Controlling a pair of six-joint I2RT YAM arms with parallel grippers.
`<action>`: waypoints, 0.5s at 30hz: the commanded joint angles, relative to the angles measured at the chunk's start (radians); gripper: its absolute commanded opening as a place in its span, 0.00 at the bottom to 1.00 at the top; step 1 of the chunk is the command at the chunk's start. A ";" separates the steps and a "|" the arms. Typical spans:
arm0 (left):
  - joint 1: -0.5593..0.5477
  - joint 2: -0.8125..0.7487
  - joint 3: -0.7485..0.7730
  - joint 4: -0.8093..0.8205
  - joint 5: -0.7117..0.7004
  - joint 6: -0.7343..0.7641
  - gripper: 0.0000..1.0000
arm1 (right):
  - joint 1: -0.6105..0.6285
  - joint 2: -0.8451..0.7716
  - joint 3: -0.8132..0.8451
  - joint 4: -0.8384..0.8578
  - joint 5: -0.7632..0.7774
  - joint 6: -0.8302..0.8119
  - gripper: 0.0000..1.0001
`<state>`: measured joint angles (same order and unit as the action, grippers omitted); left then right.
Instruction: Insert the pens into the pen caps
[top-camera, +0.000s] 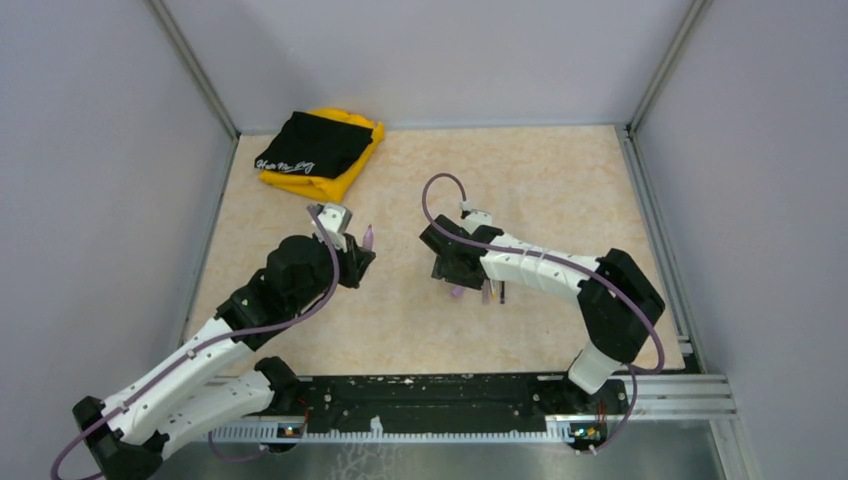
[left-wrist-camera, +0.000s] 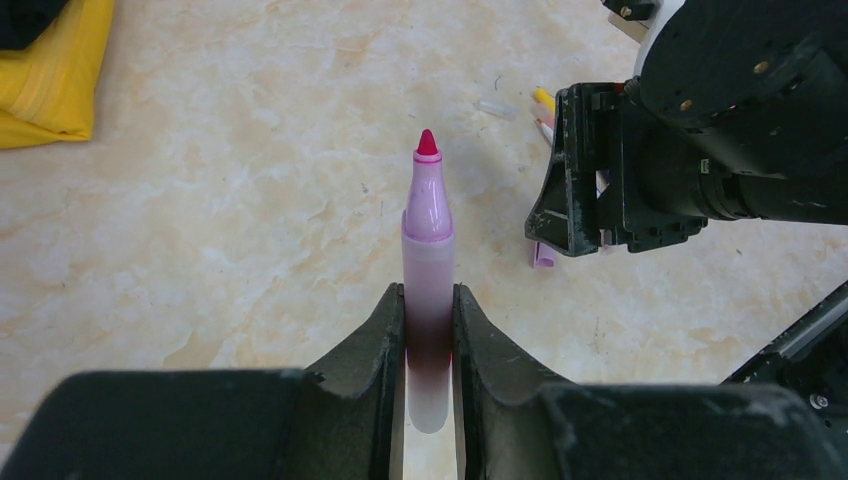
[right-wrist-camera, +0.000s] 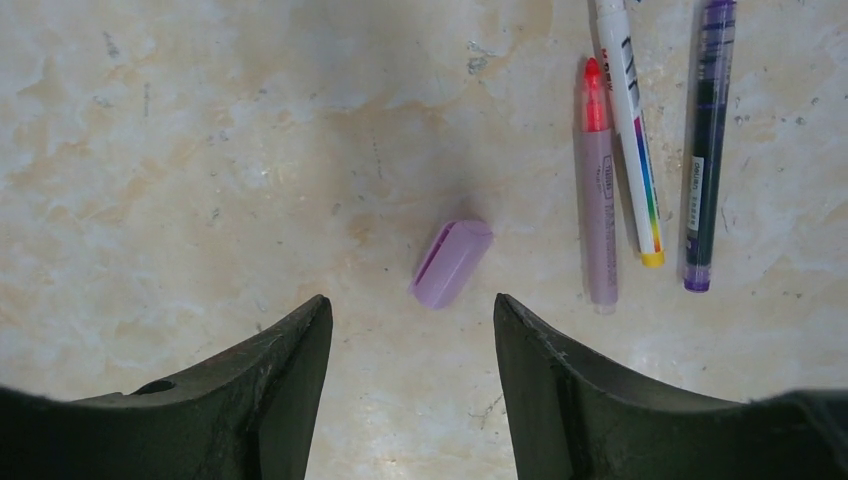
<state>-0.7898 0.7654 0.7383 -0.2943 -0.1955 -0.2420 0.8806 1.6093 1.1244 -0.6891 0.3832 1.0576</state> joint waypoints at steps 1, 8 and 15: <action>0.001 -0.012 0.021 -0.010 -0.029 0.015 0.00 | -0.010 0.040 0.040 -0.046 0.040 0.062 0.60; 0.001 -0.040 0.018 -0.008 -0.063 0.022 0.00 | -0.034 0.072 0.020 -0.006 0.013 0.061 0.57; 0.001 -0.031 0.018 -0.008 -0.052 0.024 0.00 | -0.073 0.094 -0.025 0.055 -0.029 0.038 0.55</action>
<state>-0.7898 0.7376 0.7383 -0.3012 -0.2420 -0.2321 0.8337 1.6859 1.1240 -0.6880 0.3759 1.1007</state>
